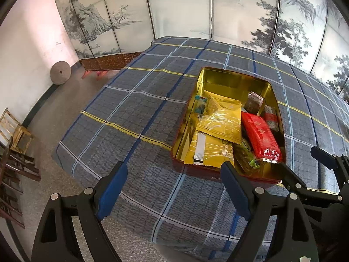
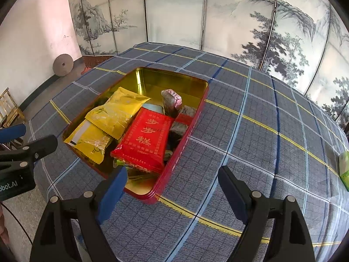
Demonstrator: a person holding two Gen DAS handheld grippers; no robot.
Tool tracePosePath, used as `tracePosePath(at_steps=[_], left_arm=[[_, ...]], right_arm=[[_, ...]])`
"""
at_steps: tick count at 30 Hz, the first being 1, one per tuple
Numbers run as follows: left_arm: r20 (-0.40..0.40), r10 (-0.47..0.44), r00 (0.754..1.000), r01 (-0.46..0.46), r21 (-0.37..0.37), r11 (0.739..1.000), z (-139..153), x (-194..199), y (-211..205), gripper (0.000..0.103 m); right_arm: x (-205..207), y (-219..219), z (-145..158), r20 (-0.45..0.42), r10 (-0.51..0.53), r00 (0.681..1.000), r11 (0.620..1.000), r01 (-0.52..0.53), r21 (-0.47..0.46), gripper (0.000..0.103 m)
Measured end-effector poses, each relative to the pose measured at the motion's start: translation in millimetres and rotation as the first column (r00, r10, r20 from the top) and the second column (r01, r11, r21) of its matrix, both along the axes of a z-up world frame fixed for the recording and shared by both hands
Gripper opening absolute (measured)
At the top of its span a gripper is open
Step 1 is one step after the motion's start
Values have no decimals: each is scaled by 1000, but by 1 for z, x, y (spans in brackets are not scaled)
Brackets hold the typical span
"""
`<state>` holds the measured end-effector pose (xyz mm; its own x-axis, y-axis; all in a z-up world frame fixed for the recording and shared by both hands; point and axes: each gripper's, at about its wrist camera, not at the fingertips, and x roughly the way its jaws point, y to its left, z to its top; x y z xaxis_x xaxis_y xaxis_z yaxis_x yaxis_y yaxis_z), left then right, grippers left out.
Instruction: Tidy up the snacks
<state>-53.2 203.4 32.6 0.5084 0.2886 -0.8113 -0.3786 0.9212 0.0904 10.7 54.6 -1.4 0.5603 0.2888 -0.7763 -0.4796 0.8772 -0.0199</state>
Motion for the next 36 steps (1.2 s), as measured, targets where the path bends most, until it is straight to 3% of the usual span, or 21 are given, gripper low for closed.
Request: tracePosePath(at_steps=[36], left_arm=[[-14, -11, 1000, 11, 8, 1000, -3, 1, -4, 85]], right_arm=[[-1, -1, -8, -17, 5, 1000, 1000, -5, -18, 87]])
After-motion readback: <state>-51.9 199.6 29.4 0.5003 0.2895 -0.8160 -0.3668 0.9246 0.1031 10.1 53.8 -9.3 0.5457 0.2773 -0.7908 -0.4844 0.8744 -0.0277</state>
